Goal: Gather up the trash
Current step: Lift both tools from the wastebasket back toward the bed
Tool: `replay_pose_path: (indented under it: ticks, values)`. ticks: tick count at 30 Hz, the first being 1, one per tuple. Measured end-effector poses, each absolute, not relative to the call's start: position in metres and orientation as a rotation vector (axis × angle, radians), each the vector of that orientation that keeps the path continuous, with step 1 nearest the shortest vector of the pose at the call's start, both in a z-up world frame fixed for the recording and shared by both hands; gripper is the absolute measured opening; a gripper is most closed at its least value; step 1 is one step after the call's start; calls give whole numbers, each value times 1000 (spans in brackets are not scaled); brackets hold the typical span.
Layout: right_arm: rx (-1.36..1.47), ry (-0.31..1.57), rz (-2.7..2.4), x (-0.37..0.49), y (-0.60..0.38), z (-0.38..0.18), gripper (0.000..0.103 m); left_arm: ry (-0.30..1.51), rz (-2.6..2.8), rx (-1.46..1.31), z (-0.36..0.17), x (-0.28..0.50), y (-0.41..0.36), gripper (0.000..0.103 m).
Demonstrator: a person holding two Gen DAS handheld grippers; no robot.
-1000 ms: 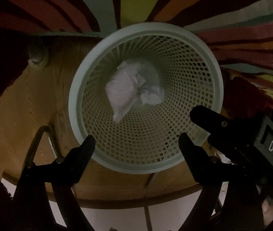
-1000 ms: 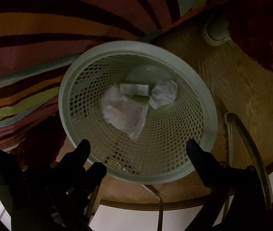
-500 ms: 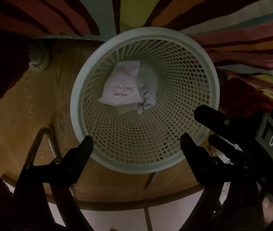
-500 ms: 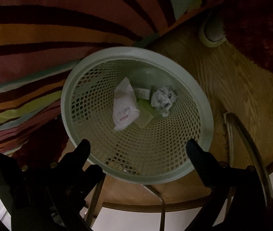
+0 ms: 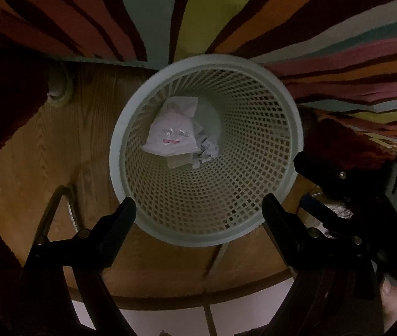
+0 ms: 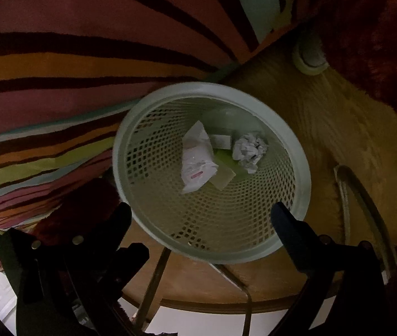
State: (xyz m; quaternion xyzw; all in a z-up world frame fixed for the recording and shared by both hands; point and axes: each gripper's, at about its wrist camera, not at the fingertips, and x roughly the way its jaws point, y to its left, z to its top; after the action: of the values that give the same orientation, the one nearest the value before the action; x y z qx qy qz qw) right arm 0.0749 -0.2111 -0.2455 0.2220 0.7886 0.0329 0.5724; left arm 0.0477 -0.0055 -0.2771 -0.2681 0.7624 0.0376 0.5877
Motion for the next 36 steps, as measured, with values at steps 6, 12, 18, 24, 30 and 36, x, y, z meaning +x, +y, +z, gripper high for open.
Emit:
replay_pose_path:
  ticks: [6, 12, 18, 24, 30, 36]
  values:
    - [549, 1803, 111, 75, -212, -230, 95, 1732, 79, -634, -260, 44, -4, 89]
    - [547, 1755, 142, 74, -210, -214, 95, 1690, 75, -637, -245, 41, -1, 89]
    - [495, 1671, 208, 74, -205, -186, 95, 1631, 74, -627, -227, 39, 4, 89]
    - [466, 1590, 236, 74, -207, -164, 95, 1575, 67, -609, -208, 36, 11, 89]
    - [409, 1454, 292, 77, -213, -125, 95, 1477, 32, -533, -171, 33, 12, 89]
    - [350, 1265, 324, 87, -216, -82, 95, 1301, 52, -422, -121, 34, 18, 89]
